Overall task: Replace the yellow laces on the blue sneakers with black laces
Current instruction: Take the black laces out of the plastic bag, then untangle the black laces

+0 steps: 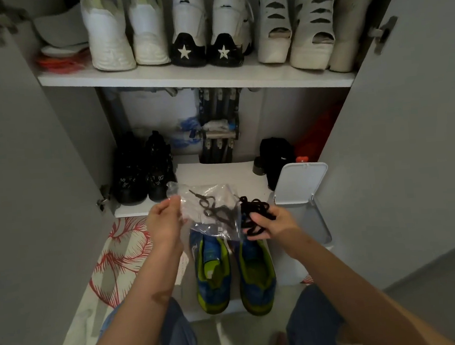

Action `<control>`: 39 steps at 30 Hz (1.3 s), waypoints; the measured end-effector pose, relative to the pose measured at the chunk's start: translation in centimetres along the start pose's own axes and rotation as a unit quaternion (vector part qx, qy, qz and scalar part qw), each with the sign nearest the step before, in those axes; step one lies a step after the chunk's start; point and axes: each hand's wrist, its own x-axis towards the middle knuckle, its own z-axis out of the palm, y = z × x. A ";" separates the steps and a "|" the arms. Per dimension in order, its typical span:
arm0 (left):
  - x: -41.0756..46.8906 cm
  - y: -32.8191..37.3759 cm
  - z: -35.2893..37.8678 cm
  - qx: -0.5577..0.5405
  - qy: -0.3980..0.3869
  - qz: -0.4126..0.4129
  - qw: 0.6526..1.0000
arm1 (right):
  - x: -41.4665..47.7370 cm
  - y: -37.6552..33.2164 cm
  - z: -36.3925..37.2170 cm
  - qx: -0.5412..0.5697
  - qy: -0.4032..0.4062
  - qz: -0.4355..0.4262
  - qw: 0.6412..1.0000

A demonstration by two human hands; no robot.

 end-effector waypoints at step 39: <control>0.5 -15.0 20.5 0.398 -0.264 0.209 0.853 | 6.9 2.2 -15.6 -0.415 0.373 0.001 0.829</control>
